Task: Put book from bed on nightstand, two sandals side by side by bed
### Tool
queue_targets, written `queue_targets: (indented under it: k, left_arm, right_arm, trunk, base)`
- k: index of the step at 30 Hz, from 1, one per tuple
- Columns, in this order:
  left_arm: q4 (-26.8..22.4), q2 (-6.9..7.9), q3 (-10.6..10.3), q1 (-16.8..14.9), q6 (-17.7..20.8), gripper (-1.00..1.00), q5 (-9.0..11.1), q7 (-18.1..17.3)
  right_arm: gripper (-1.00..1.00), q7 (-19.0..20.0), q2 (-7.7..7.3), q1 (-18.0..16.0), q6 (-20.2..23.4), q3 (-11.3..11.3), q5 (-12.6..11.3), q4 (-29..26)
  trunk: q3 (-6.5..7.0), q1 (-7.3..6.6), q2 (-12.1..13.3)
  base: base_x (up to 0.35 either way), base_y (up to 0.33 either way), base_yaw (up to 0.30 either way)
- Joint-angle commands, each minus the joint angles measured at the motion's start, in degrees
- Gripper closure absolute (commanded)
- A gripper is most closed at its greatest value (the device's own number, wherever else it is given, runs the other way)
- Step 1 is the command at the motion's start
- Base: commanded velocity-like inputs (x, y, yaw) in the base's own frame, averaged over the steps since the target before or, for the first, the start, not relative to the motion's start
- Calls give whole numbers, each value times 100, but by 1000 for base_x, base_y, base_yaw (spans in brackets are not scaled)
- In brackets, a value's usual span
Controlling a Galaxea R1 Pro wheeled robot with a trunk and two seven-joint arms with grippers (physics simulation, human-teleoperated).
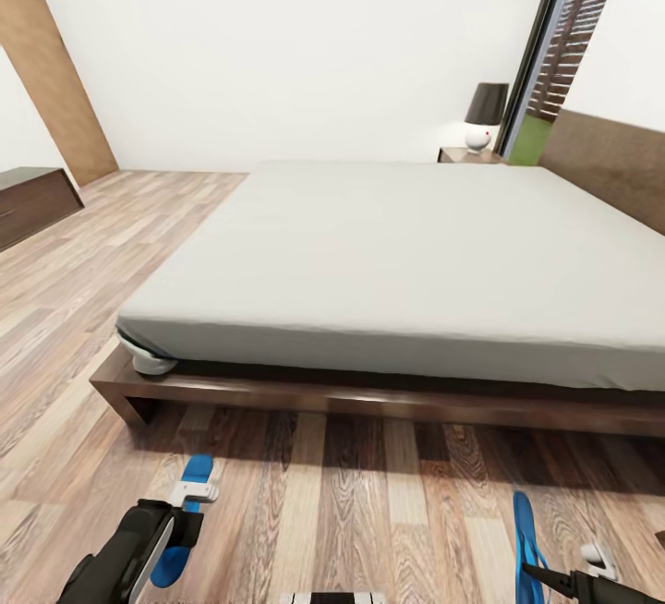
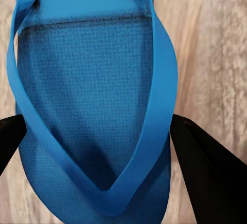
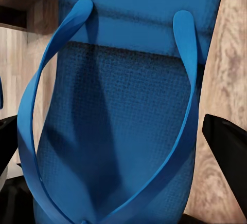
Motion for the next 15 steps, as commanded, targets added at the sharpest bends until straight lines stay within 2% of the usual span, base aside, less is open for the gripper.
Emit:
queue_targets:
  k: [1,9,13,15]
  left_arm:
    - [-9,-3,10,-2,24,100,-61,-39]
    - [-9,-4,10,-2,23,100,-61,-41]
    - [-9,-4,10,-1,23,100,-61,-41]
    - [-44,-71,-7,3,-41,100,-13,-94]
  right_arm:
    - [100,14,-4,-4,59,38,-60,-2]
    - [100,14,-1,-5,-81,39,-57,-2]
    - [100,14,-1,-4,-195,38,-57,-2]
    - [100,-1,62,-42,-261,-6,-52,63]
  trunk:
    - [-28,1,-4]
    - [-205,22,-14]
    - [-205,22,-14]
    - [-205,22,-14]
  base:
    - [0,0,0]
    - [0,0,0]
    - [0,0,0]
    - [0,0,0]
